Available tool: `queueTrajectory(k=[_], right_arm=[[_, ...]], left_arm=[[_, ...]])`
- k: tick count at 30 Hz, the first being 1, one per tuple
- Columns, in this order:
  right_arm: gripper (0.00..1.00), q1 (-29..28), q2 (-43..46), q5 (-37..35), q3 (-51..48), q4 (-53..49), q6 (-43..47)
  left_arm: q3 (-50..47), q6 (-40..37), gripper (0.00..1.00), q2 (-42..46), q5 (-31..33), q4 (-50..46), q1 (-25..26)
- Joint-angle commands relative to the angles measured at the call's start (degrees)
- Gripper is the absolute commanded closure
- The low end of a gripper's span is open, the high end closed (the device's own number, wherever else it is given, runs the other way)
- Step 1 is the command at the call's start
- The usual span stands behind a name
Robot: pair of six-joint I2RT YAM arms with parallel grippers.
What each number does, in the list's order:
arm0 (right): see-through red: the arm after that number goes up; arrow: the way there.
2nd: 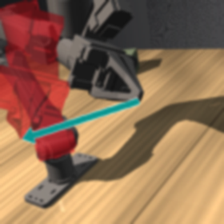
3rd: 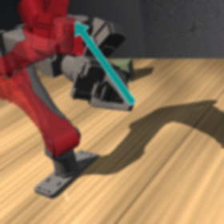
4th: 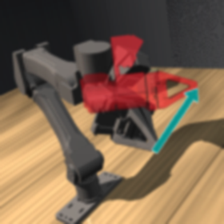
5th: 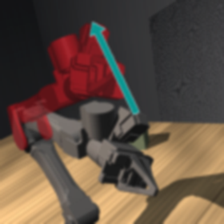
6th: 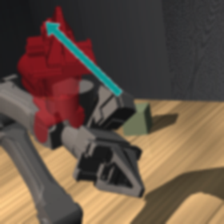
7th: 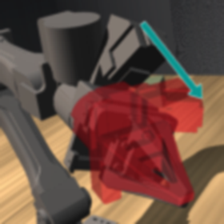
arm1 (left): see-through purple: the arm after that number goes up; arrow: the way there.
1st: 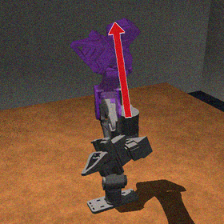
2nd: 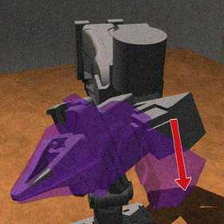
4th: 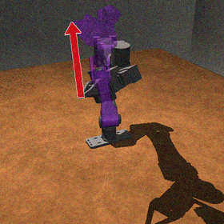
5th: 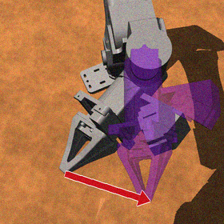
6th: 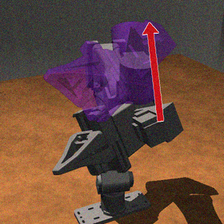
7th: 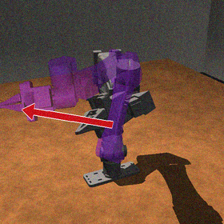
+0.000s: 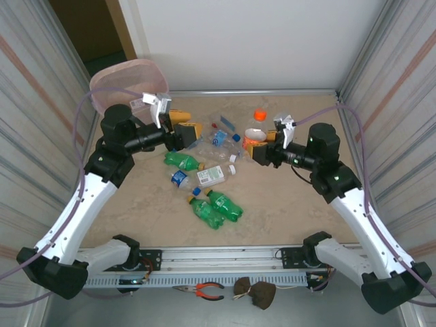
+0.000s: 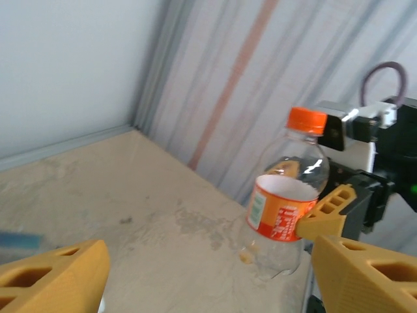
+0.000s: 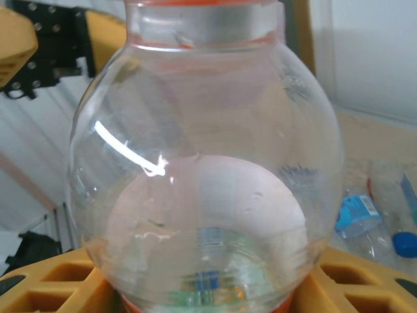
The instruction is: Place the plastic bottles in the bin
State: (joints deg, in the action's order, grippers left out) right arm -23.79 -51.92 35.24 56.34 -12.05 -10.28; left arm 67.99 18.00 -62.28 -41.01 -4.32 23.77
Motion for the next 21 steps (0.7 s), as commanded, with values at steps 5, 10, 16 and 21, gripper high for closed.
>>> queueTrajectory(k=[5,10,16,21], right_arm=[[0.45,-3.92,4.64,2.64,0.61,-0.68,6.46],[0.45,-6.53,5.51,3.32,1.45,-0.60,8.20],[0.45,-9.21,5.34,2.48,2.23,-0.94,9.72],[0.45,-10.54,4.94,1.61,2.61,-0.39,9.93]], left_arm=[[3.51,-9.43,0.19,-2.81,-13.02,5.25,7.31],[7.67,-15.99,0.17,-5.86,-13.61,0.92,13.46],[11.06,-15.86,0.16,-9.68,-12.74,0.68,16.98],[12.93,-15.99,0.15,-11.96,-13.36,0.22,19.06]])
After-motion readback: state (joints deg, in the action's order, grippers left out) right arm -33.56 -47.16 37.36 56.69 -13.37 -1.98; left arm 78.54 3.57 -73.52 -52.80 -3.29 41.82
